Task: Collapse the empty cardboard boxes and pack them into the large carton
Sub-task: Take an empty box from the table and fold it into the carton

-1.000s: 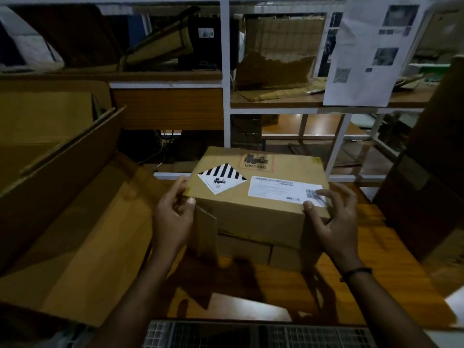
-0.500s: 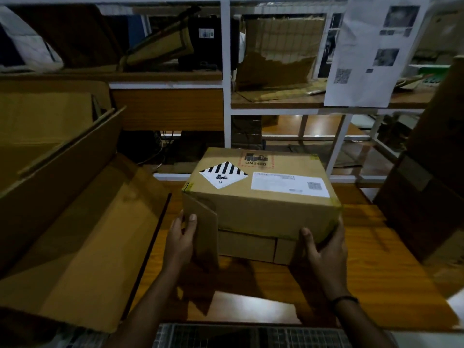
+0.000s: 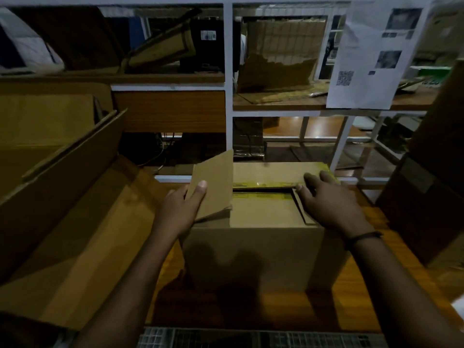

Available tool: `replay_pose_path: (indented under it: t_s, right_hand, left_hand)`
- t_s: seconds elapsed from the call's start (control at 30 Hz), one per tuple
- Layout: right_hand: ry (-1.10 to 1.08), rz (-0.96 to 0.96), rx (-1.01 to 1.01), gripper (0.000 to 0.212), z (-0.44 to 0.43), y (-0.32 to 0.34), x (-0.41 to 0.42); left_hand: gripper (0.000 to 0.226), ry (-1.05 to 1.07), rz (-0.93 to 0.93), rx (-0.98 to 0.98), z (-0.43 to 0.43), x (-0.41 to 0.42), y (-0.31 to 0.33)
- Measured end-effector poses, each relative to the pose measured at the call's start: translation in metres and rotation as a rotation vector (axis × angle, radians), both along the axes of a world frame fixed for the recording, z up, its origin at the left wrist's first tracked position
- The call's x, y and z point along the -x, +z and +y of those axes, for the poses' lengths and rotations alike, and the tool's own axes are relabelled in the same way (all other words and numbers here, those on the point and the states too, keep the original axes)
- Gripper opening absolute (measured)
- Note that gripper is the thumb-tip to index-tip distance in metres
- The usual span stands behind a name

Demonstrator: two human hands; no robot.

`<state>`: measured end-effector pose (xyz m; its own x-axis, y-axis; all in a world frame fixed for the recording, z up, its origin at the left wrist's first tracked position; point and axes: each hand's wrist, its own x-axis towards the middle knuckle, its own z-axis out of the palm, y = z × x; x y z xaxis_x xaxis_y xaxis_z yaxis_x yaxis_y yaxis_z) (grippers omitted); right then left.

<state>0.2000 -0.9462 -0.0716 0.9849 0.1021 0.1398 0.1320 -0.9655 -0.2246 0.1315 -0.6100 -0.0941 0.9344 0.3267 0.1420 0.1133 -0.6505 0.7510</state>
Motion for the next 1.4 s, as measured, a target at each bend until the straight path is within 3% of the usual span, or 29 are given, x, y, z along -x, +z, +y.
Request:
replay_pose_path:
  t_s: [0.1, 0.2, 0.27, 0.3, 0.37, 0.43, 0.53, 0.73, 0.87, 1.0, 1.17, 1.4]
  right_hand:
    - [-0.046, -0.012, 0.063, 0.054, 0.003, 0.004, 0.002]
    - [0.012, -0.043, 0.072, 0.046, 0.011, 0.011, 0.011]
    - [0.093, -0.041, 0.040, 0.047, 0.020, 0.016, 0.015]
    - [0.130, -0.033, 0.034, 0.047, 0.026, 0.018, 0.016]
    - [0.187, -0.031, 0.040, 0.047, 0.036, 0.019, 0.019]
    - [0.208, -0.050, 0.041, 0.045, 0.039, 0.018, 0.019]
    - [0.199, -0.045, -0.007, 0.047, 0.034, 0.018, 0.018]
    - [0.209, -0.065, -0.010, 0.048, 0.033, 0.015, 0.017]
    - [0.197, -0.071, 0.003, 0.049, 0.034, 0.014, 0.016]
    - [0.193, -0.060, 0.008, 0.049, 0.035, 0.013, 0.015]
    - [0.182, -0.057, 0.008, 0.050, 0.036, 0.013, 0.015]
    - [0.182, -0.048, 0.000, 0.050, 0.035, 0.012, 0.014]
  left_hand:
    - [0.082, 0.076, -0.093, -0.022, -0.010, 0.009, 0.007]
    - [0.050, 0.120, -0.491, -0.243, -0.040, 0.034, 0.021]
    - [0.028, -0.187, -0.761, -0.378, -0.065, 0.049, 0.027]
    - [0.023, -0.385, -0.808, -0.463, -0.079, 0.053, 0.026]
    - [0.022, -0.661, -0.735, -0.575, -0.102, 0.056, 0.018]
    - [0.028, -0.720, -0.599, -0.593, -0.117, 0.051, 0.008]
    - [0.038, -0.606, -0.463, -0.554, -0.109, 0.038, 0.005]
    - [0.053, -0.191, -0.445, -0.403, -0.054, 0.028, 0.048]
    - [0.058, -0.001, -0.192, -0.382, -0.021, 0.017, 0.050]
    - [0.067, 0.050, 0.000, -0.324, -0.017, 0.017, 0.041]
    - [0.069, 0.069, 0.033, -0.257, -0.014, 0.013, 0.033]
    - [0.040, -0.009, 0.132, -0.025, -0.005, 0.006, 0.025]
